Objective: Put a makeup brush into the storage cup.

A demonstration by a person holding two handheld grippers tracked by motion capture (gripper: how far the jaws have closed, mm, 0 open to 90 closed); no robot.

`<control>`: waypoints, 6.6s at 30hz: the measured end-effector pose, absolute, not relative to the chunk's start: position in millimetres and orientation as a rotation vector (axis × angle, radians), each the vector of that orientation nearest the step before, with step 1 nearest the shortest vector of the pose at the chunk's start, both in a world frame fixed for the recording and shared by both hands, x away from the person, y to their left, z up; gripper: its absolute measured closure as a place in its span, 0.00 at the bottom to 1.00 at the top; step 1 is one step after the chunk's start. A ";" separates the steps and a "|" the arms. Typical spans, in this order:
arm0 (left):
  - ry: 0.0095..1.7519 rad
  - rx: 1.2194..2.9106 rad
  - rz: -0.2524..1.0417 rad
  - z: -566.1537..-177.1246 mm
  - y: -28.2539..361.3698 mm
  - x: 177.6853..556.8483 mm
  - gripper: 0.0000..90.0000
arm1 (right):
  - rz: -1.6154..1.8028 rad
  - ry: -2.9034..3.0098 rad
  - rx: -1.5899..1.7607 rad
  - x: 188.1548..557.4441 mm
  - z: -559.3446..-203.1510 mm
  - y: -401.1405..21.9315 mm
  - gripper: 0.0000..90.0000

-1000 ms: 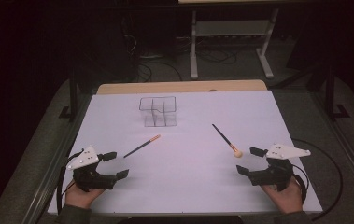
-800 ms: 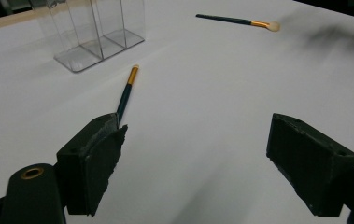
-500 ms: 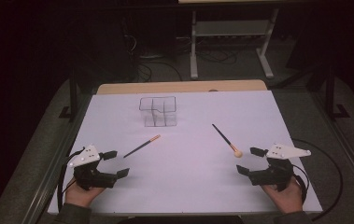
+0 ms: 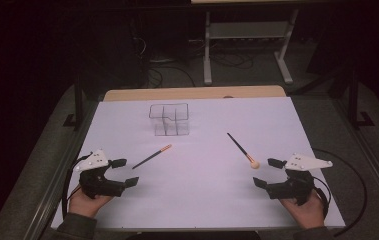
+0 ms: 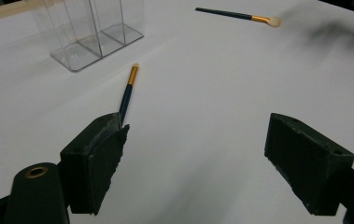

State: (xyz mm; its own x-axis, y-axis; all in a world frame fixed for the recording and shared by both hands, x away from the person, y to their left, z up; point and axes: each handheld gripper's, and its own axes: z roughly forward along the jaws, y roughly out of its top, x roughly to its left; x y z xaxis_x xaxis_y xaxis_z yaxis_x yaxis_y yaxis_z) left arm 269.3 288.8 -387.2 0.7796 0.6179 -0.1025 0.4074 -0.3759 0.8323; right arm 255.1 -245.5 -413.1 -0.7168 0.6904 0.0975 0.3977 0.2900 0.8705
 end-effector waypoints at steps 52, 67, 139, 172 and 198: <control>0.773 2.267 0.191 -360.6 252.2 354.6 0.31 | 1.418 2.264 0.973 255.0 -408.8 -246.0 0.16; 0.789 2.346 0.167 -365.2 241.6 377.8 0.37 | 1.429 2.269 0.971 255.7 -408.7 -247.1 0.16; 0.871 2.618 0.069 -413.9 193.6 419.6 0.74 | 1.457 2.272 0.963 254.6 -407.2 -251.6 0.16; 0.857 2.689 0.143 -418.3 191.4 419.0 0.92 | 1.451 2.279 0.968 254.7 -407.9 -249.6 0.16; 0.868 2.665 0.133 -402.7 206.7 413.2 0.92 | 1.417 2.305 0.976 256.9 -411.3 -246.0 0.16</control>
State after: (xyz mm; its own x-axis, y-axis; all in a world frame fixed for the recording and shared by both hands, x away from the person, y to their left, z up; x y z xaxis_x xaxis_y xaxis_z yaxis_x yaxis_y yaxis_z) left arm 413.2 206.7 -402.7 0.8095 0.5869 -0.0143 0.5556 -0.7580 0.3416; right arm 256.9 -246.0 -411.3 -0.7388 0.6634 0.1187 0.4054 0.2968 0.8646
